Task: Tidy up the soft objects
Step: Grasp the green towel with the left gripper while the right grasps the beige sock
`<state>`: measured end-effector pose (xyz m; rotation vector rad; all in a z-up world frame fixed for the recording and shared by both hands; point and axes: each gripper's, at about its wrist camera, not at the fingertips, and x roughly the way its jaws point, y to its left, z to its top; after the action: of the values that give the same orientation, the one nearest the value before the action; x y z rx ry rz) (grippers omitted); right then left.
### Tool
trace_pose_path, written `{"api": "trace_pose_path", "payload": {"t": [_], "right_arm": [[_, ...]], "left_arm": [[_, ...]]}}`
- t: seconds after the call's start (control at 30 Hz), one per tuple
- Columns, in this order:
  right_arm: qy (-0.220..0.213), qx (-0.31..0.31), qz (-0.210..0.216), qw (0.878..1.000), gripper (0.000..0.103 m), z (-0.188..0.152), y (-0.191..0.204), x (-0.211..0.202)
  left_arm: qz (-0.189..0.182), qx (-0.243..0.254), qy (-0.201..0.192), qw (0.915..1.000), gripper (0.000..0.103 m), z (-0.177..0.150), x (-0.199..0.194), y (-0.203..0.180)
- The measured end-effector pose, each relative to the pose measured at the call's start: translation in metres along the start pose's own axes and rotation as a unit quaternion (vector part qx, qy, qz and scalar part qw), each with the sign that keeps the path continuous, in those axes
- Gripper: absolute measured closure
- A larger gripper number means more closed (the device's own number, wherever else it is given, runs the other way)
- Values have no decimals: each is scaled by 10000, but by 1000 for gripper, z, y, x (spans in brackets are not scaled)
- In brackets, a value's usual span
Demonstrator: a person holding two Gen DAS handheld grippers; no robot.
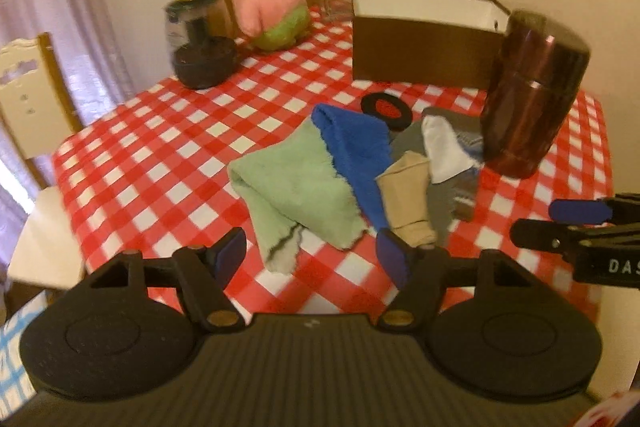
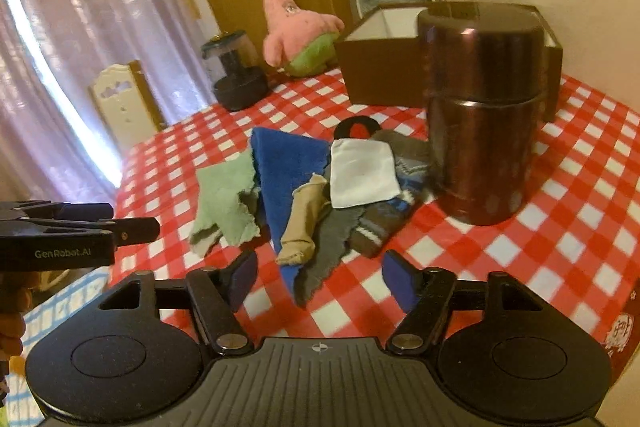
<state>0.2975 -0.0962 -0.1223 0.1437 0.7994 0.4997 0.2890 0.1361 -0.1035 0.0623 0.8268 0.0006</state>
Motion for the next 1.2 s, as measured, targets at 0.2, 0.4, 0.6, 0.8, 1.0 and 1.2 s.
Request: {"api": "trace_pose_path", "payload": {"t": [0.2,0.4,0.6,0.8,1.0,1.2], "right_arm": [[53,316,-397,9987,42,6,30,58],[158,391,-891,9951,49,14,42,111],[232,544,-1178,9913,55,17,39,139],[335,548,-1301,9894,92,14,41,148],[88,537,-1197,9913,95,17,50,122],[13,601,-1100,9921,95,16,57,101]], "left_arm": [[-321,383,48,9987,34,11,43,42],[-609,324,116,9975,34,21,73,69],[-953,341,213,9946,33,28,97,80],[-1110,326,307,9928,33,33,117,90],[-1371,330,343,9894,33,41,135,103],[-1555,266,399,9867,35,45,154,108]]}}
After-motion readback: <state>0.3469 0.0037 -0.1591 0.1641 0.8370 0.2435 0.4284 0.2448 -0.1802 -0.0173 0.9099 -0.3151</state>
